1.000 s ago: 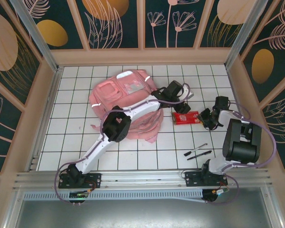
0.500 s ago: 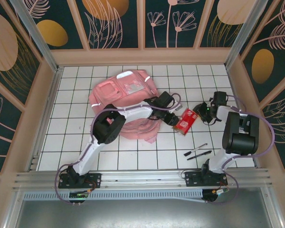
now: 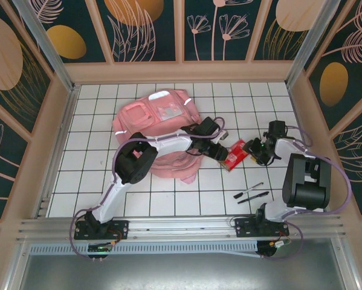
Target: Pack the student bag
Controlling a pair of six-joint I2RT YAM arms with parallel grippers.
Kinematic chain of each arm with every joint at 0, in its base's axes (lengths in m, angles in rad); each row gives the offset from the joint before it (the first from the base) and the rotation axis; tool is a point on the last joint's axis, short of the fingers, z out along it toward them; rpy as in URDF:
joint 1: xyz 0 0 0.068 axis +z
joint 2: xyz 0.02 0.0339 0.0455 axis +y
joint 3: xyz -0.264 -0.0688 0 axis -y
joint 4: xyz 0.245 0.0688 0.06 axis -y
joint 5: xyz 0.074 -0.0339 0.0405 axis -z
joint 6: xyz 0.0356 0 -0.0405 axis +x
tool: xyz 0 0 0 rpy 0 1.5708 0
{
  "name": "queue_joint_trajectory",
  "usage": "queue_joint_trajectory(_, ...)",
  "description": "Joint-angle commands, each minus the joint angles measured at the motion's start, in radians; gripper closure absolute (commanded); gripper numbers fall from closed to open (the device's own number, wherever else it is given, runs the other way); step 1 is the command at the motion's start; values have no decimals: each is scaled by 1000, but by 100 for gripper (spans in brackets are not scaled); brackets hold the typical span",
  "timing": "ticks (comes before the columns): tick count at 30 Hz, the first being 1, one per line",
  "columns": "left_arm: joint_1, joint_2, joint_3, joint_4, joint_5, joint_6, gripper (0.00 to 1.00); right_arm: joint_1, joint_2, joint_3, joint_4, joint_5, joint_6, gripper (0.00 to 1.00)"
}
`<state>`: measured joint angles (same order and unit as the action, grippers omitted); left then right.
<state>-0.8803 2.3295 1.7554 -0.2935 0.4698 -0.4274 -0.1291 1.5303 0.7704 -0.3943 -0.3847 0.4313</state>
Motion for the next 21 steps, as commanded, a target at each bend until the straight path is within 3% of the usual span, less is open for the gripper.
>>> queue_joint_trajectory(1,-3,68,100,-80,66,-59,54,24,50,-9,13,-37,-24,51)
queue_joint_trajectory(3,-3,96,124,-109,75,-65,53,42,92,3,30,-54,-47,52)
queue_joint_trajectory(8,-3,139,167,-141,105,-72,53,98,135,18,44,-80,-84,70)
queue_joint_trajectory(13,-3,174,232,-217,32,-78,53,119,118,2,77,-123,-101,77)
queue_joint_trajectory(18,-1,201,282,-281,-8,-88,53,118,82,-3,89,-177,-106,79)
queue_joint_trajectory(21,-2,182,252,-259,-4,-91,55,116,64,-4,95,-216,-93,74)
